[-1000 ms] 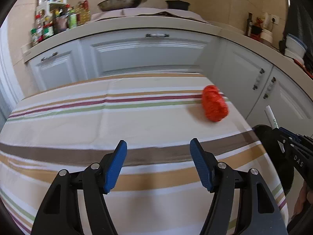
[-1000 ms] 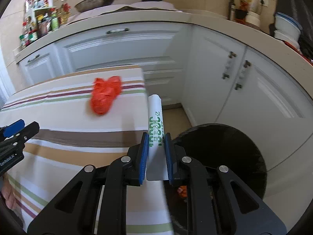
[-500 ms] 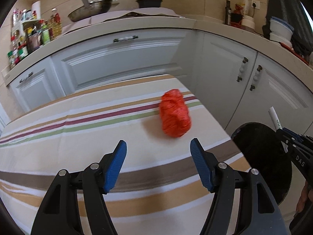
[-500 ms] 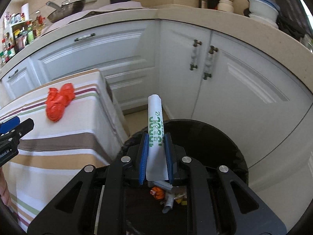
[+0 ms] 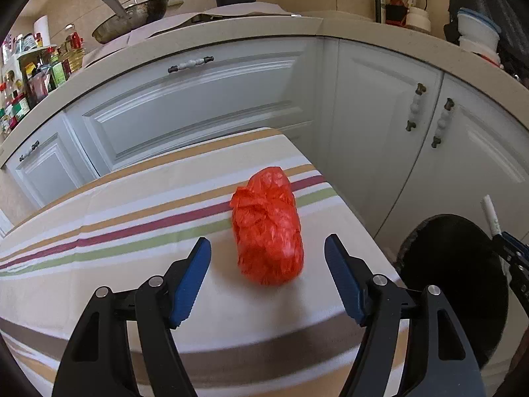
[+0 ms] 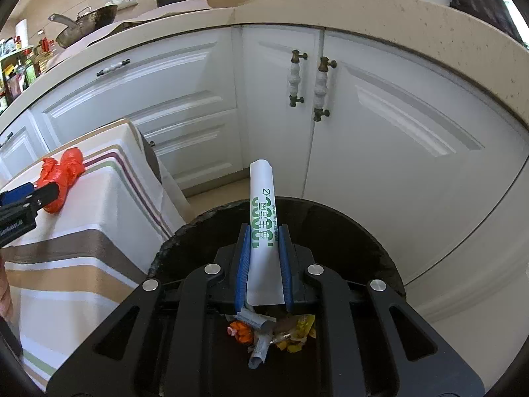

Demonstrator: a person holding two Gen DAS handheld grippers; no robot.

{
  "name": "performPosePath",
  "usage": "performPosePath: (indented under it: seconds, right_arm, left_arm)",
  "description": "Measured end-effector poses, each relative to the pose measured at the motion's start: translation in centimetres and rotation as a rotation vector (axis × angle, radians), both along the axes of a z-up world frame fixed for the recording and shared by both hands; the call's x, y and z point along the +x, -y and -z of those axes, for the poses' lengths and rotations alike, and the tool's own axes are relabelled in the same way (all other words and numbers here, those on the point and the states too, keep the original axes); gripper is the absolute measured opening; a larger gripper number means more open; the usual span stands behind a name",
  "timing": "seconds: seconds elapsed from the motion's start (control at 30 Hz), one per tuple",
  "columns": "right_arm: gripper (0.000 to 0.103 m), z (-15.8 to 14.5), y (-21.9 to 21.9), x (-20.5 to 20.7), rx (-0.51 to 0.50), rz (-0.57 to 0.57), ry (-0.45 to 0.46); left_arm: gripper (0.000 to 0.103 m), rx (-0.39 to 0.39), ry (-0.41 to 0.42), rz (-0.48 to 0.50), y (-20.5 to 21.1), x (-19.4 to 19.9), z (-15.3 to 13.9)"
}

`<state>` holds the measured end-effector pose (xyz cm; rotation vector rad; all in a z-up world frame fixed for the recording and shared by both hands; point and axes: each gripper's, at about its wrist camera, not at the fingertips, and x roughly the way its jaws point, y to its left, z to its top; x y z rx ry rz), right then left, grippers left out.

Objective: Collect trash
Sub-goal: 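Grasp the red plastic bag with the left gripper while the right carries the tube over the bin, then carry the red bag over the bin with the left gripper while the right holds the tube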

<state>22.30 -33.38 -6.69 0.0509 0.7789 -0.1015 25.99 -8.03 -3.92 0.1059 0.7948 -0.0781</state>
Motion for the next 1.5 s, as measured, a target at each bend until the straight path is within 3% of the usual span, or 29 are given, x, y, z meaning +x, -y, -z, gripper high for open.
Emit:
performPosePath:
  seconds: [0.17,0.23,0.3,0.67,1.5]
  right_arm:
    - [0.017,0.7,0.8,0.4,0.011,0.011,-0.007]
    - [0.017,0.9,0.9,0.5,0.012,0.011,-0.010]
    - [0.017,1.0,1.0,0.5,0.014,0.011,-0.012]
    - [0.017,0.3,0.4,-0.6,0.021,0.010,-0.002]
    - [0.017,-3.9,-3.1,-7.7,0.026,-0.033,0.051]
  left_arm:
    - [0.068,0.007,-0.020,0.007,0.3,1.0,0.6]
    - [0.061,0.003,-0.026,0.012,0.3,1.2,0.6]
    - [0.042,0.014,-0.033,0.015,0.6,1.4,0.8]
    - [0.039,0.063,0.011,0.033,1.3,-0.3,0.3]
    - [0.039,-0.017,0.058,0.014,-0.4,-9.4,-3.7]
